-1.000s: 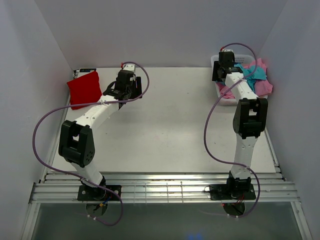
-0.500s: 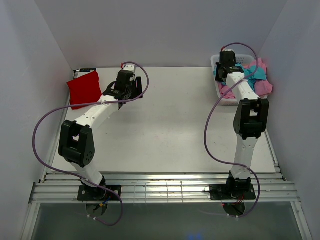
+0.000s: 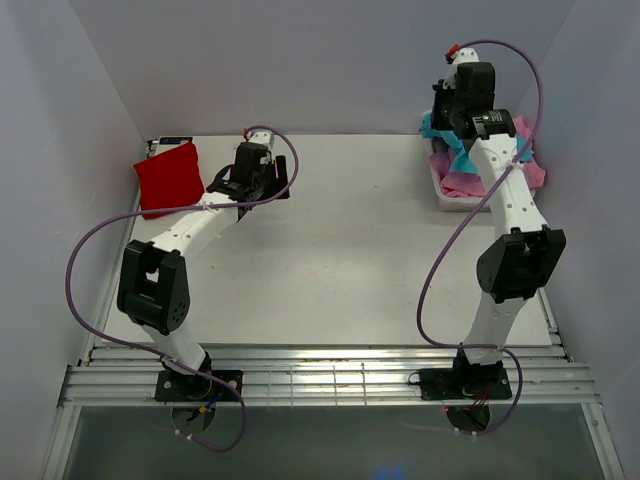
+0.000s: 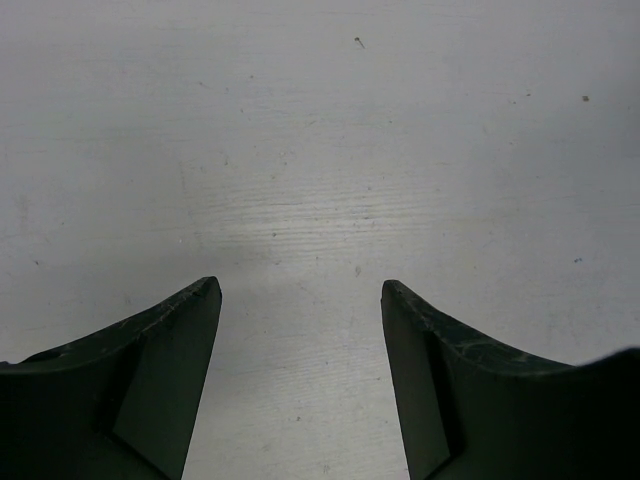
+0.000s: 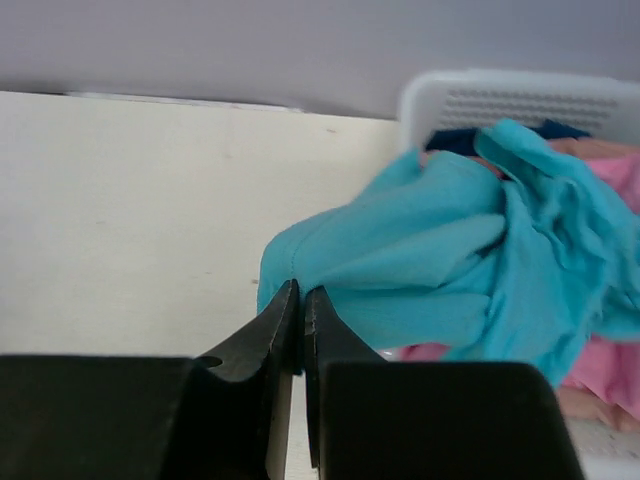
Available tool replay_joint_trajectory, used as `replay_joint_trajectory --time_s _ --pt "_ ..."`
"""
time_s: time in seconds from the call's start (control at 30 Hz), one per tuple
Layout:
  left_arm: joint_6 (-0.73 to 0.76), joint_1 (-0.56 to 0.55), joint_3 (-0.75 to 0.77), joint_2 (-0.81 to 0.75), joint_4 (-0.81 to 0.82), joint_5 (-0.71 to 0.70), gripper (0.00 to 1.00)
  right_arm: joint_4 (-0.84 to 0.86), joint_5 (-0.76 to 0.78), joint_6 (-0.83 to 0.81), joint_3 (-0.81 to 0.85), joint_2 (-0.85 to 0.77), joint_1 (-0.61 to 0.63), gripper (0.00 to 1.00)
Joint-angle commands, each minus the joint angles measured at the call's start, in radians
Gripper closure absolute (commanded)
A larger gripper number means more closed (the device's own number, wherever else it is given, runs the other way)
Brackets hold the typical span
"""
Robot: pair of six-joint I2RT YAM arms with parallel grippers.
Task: Fold and stack the t-shirts
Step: Grab crumpled tshirt from bin with the right arm, then move the tshirt to the center of the board
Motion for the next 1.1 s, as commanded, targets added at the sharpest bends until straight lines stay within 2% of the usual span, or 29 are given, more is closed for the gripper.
replay_joint_trajectory --time_s 0.0,0.07,0.2,0.37,0.4,0.5,0.63,0.7,0.73,0.83,0.87,0.93,0.97,1.0,1.07 --pt "-0.019 0.001 -0.011 -0.039 0.025 0.023 0.24 0.003 -0.31 0.034 0.102 -0.043 0.086 0.92" --pt "-0.026 0.001 -0.013 -0.041 0.025 0.032 0.24 0.0 -0.474 0.059 0.18 -0.022 0.127 0.92" --pt "-0.037 0.001 -0.031 -0.059 0.031 0.027 0.24 0.042 -0.698 0.137 0.353 0.032 0.262 0.92" --pt "-0.039 0.002 -0.051 -0.094 0.033 -0.005 0.24 0.321 -0.976 0.394 0.317 -0.026 0.293 0.92" --pt "-0.039 0.001 -0.051 -0.097 0.031 -0.01 0.24 0.423 -1.001 0.433 0.297 -0.04 0.293 0.92" --pt "-0.049 0.001 -0.051 -0.104 0.034 -0.016 0.24 0.525 -1.067 0.522 0.307 -0.074 0.293 0.92" --pt "-0.065 0.001 -0.054 -0.116 0.042 -0.03 0.24 0.533 -1.068 0.525 0.231 -0.129 0.282 0.92" --pt "-0.069 0.001 -0.062 -0.126 0.05 -0.036 0.24 0.511 -1.023 0.469 0.173 -0.175 0.276 0.92" --pt "-0.071 0.001 -0.065 -0.13 0.05 -0.036 0.24 0.442 -0.995 0.432 0.104 -0.209 0.273 0.92" --pt "-0.069 0.001 -0.068 -0.139 0.043 -0.037 0.24 0.29 -0.768 0.265 -0.059 -0.301 0.269 0.92" --pt "-0.069 0.001 -0.074 -0.14 0.045 -0.046 0.24 0.276 -0.623 0.236 -0.206 -0.328 0.27 0.92" --pt "-0.065 0.001 -0.076 -0.148 0.045 -0.057 0.23 0.274 -0.474 0.203 -0.362 -0.413 0.259 0.92" --pt "-0.063 0.001 -0.073 -0.15 0.045 -0.065 0.23 0.271 -0.347 0.2 -0.49 -0.437 0.252 0.92" --pt "-0.06 0.001 -0.071 -0.15 0.042 -0.065 0.23 0.265 -0.279 0.2 -0.543 -0.462 0.24 0.92" --pt "-0.06 0.001 -0.065 -0.147 0.039 -0.06 0.24 0.21 -0.034 0.199 -0.62 -0.519 0.235 0.92"
